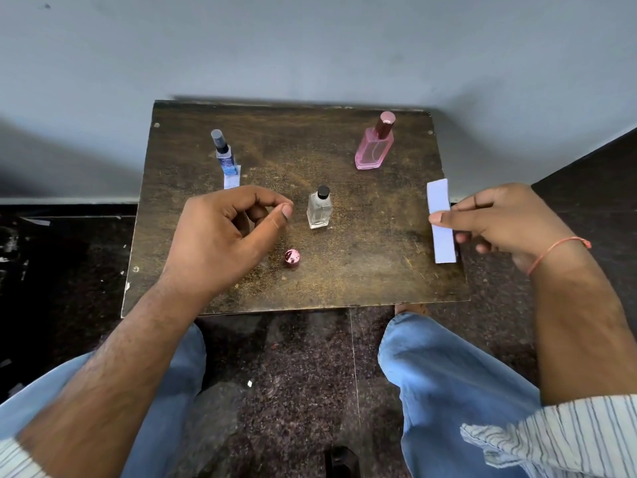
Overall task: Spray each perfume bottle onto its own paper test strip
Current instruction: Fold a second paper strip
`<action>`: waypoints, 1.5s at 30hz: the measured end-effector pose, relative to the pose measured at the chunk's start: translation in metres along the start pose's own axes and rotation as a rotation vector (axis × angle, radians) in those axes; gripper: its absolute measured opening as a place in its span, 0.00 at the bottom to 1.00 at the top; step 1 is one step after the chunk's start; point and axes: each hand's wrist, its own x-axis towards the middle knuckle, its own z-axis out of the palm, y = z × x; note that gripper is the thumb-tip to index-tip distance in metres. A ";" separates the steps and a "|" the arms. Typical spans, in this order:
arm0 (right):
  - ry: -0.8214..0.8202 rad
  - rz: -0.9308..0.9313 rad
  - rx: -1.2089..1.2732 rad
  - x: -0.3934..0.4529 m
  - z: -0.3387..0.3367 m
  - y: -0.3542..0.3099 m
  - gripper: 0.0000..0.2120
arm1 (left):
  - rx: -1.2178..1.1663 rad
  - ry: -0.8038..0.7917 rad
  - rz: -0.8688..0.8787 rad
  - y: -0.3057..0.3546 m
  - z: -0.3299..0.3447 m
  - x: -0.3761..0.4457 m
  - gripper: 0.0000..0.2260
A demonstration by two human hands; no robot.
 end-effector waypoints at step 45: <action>-0.732 -0.185 0.366 -0.044 0.126 -0.061 0.06 | -0.451 -0.408 -0.201 -0.001 -0.034 -0.002 0.08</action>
